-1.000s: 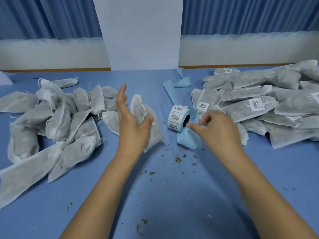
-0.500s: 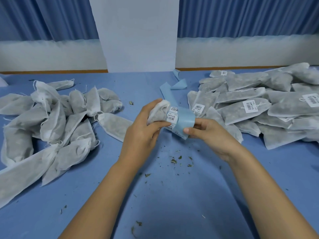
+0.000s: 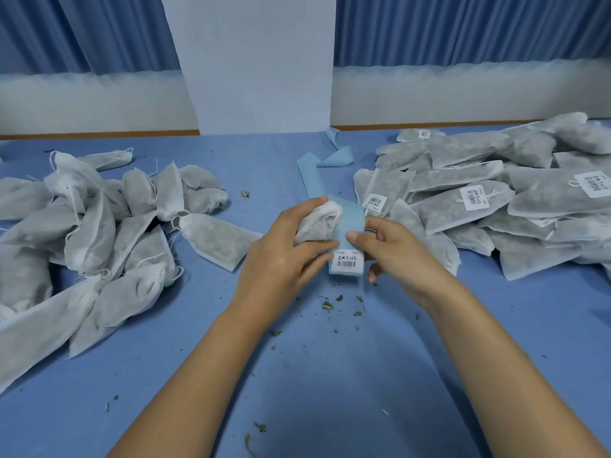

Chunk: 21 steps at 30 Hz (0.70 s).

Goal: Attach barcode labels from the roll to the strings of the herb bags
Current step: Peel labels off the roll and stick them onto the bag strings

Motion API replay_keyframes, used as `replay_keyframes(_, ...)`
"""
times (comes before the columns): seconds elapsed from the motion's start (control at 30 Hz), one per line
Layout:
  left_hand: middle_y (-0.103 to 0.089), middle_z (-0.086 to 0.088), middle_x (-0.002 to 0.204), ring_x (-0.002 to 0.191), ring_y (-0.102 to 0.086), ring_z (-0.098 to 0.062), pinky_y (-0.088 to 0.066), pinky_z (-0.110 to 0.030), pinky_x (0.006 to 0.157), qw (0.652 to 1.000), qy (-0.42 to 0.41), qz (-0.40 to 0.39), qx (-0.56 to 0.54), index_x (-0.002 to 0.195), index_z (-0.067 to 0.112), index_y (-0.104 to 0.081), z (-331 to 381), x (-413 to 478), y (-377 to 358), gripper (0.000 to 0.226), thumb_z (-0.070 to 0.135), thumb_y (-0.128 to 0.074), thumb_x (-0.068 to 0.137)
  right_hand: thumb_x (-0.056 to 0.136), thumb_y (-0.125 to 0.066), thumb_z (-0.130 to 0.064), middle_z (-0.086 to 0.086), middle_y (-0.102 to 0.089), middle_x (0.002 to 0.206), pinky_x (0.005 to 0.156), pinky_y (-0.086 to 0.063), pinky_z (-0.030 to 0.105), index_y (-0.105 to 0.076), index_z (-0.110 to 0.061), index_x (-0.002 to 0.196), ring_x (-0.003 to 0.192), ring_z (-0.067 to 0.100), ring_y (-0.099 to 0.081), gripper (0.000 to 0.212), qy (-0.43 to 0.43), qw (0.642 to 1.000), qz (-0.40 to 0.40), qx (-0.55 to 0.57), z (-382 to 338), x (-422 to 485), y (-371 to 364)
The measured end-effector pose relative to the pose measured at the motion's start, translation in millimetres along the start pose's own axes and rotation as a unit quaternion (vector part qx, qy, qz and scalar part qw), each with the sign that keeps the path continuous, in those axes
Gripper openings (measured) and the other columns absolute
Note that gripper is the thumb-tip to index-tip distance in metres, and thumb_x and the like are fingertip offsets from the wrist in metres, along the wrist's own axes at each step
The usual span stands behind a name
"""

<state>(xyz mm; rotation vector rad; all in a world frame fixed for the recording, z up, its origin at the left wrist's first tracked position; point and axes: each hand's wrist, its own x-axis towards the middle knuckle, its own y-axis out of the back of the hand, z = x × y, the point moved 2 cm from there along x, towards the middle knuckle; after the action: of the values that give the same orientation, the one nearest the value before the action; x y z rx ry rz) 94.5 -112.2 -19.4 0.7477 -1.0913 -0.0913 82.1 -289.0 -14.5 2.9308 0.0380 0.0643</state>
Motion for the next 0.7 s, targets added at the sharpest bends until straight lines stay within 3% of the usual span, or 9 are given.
replay_keyframes(0.1,-0.048,-0.002,0.141,0.124,-0.049,-0.01,-0.054,-0.03,0.08,1.0,0.006,-0.014,-0.008,0.108,0.014,-0.074,-1,1,-2,0.027,0.031,-0.067,0.088,0.095,-0.057,-0.019,0.018,-0.062,0.079,0.055,-0.051,0.028,-0.056,0.011,0.099,0.059,0.022,-0.058,0.031,-0.029,0.996,0.035,0.08,4,4,-4)
replay_keyframes(0.23,-0.052,-0.01,0.139,0.122,-0.053,-0.022,-0.054,-0.031,0.07,0.999,0.025,-0.021,0.03,0.101,0.012,-0.075,-2,0,-5,0.025,0.03,-0.072,0.084,0.085,-0.065,-0.006,0.016,-0.065,0.084,0.073,-0.055,0.023,-0.06,0.003,0.091,0.076,0.021,-0.067,0.012,-0.06,0.972,-0.032,0.225,3,3,-2)
replay_keyframes(0.37,-0.055,-0.01,0.136,0.121,-0.053,-0.022,-0.054,-0.031,0.064,0.997,0.048,-0.013,0.05,0.099,0.013,-0.076,-7,0,-4,0.024,0.028,-0.076,0.081,0.077,-0.064,0.016,0.004,-0.073,0.078,0.072,-0.055,0.017,-0.064,-0.004,0.09,0.076,0.014,-0.07,0.024,-0.072,0.977,-0.02,0.201,6,2,-3)
replay_keyframes(0.5,-0.057,-0.007,0.134,0.118,-0.056,-0.02,-0.051,-0.027,0.059,0.996,0.051,-0.013,0.066,0.097,0.014,-0.077,-6,-1,-6,0.02,0.028,-0.075,0.083,0.077,-0.067,0.014,-0.001,-0.073,0.073,0.071,-0.054,0.016,-0.066,-0.007,0.086,0.07,0.008,-0.068,0.022,-0.054,0.984,0.032,0.166,7,4,-11)
replay_keyframes(0.7,-0.058,-0.008,0.133,0.117,-0.056,-0.02,-0.052,-0.029,0.057,0.996,0.058,-0.023,0.066,0.096,0.012,-0.077,-8,-1,-7,0.018,0.024,-0.077,0.083,0.075,-0.071,0.011,0.012,-0.066,0.071,0.075,-0.057,0.024,-0.063,-0.003,0.08,0.065,0.017,-0.066,0.017,-0.02,0.983,0.086,0.163,6,2,-19)
